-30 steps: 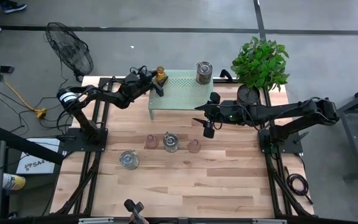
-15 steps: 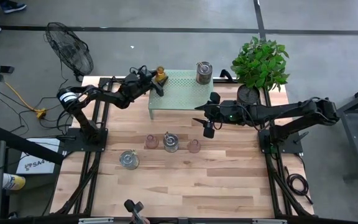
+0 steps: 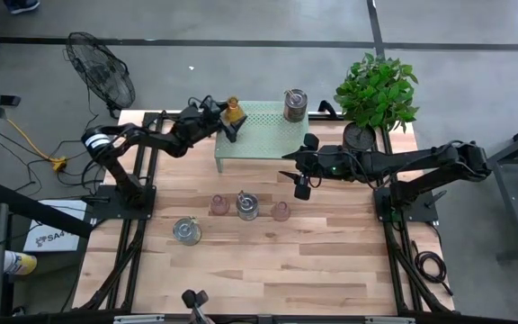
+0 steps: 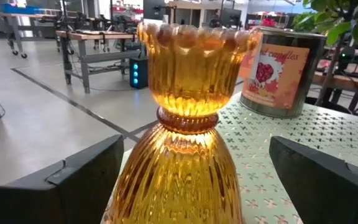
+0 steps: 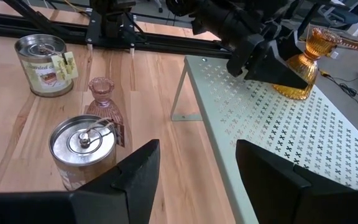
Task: Pick & Place candle stick holders
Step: Put the right purple candle holder on the shelf
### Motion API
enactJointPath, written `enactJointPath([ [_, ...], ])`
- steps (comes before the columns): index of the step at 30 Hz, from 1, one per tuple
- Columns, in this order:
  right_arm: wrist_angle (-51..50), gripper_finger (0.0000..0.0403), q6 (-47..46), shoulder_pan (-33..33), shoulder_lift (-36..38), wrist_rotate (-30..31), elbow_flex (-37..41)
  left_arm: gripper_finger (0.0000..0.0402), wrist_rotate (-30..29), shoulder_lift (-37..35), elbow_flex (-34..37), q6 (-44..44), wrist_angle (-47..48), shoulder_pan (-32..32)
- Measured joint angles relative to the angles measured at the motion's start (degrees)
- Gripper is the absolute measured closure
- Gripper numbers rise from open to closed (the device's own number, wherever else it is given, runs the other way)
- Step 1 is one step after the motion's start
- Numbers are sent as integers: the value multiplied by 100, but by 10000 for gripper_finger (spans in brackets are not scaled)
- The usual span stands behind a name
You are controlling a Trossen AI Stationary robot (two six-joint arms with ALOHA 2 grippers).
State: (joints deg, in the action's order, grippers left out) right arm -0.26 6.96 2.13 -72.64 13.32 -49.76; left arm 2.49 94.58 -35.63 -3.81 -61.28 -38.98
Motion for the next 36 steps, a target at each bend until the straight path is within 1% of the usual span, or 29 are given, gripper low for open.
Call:
enactJointPath([
  [6, -52, 196, -5, 0, 0, 2, 0, 5, 167, -398, -3, 80, 260, 2],
  [12, -86, 196, -6, 2, 0, 6, 0, 5, 455, -855, -3, 238, 1237, 2],
  [21, -290, 196, -117, 4, 0, 48, 0, 5, 474, -1843, -3, 557, 2563, 2],
  [27, -386, 196, -161, 4, 0, 38, 0, 6, 895, -2535, -4, 553, 3473, 5],
  [30, -484, 196, -163, 2, 0, -34, -2, 6, 1044, -2852, -6, 573, 4094, 99],
  [36, -743, 196, -79, 1, 0, -366, -2, 6, 848, -3420, -6, 704, 5141, 606],
])
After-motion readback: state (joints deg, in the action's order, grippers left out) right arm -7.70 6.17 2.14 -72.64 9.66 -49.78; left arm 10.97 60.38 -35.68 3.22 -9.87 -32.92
